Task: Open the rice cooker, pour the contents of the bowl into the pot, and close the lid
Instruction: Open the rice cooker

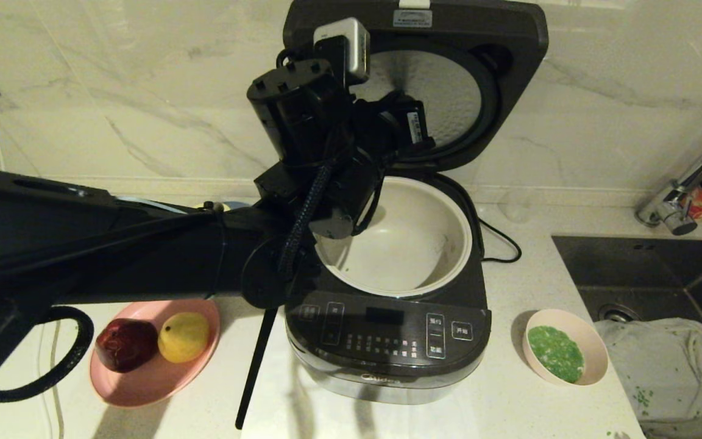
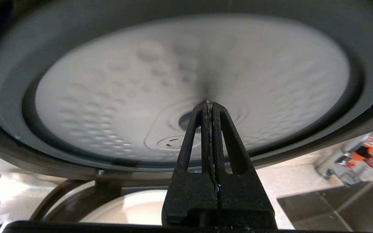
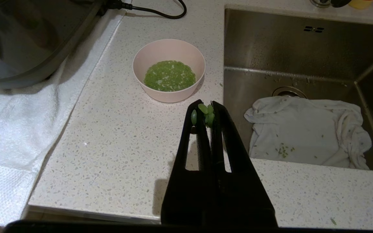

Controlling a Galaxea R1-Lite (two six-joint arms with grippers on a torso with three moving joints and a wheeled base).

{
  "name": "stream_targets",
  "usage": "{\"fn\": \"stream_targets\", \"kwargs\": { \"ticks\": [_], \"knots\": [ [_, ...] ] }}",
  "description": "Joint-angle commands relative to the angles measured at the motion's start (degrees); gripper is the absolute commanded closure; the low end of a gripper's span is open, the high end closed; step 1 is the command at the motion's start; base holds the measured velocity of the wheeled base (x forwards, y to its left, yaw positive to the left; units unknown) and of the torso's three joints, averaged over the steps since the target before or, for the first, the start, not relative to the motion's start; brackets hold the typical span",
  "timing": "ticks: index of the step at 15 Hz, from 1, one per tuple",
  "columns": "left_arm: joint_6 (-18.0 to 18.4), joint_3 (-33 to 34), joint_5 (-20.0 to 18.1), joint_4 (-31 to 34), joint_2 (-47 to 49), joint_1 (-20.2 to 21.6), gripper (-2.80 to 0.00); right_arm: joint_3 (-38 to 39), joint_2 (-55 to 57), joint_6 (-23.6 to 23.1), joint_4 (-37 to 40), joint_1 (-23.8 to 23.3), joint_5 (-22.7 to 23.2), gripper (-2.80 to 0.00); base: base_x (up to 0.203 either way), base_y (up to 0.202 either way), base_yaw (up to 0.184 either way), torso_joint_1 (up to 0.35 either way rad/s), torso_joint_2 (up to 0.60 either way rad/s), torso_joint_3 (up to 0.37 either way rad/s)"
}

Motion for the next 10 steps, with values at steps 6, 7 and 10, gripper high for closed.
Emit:
{"fn": "stream_targets", "kwargs": {
  "ticks": [6, 7, 10],
  "knots": [
    [1.42, -11.90, -1.33, 0.46, 7.62, 4.76, 0.00, 0.00, 0.02, -0.03, 0.02, 0.01, 0.04, 0.00, 0.000, 0.000, 0.000, 0.000, 0.00, 0.000],
    [1.59, -13.68, -1.33, 0.78, 8.70, 4.98, 0.00, 0.00, 0.02, -0.03, 0.02, 0.01, 0.04, 0.00, 0.000, 0.000, 0.000, 0.000, 0.00, 0.000],
    [1.88, -18.39, -1.23, 1.87, 10.80, 5.49, 0.00, 0.00, 0.02, -0.03, 0.02, 0.01, 0.04, 0.00, 0.000, 0.000, 0.000, 0.000, 0.00, 0.000]
  ]
}}
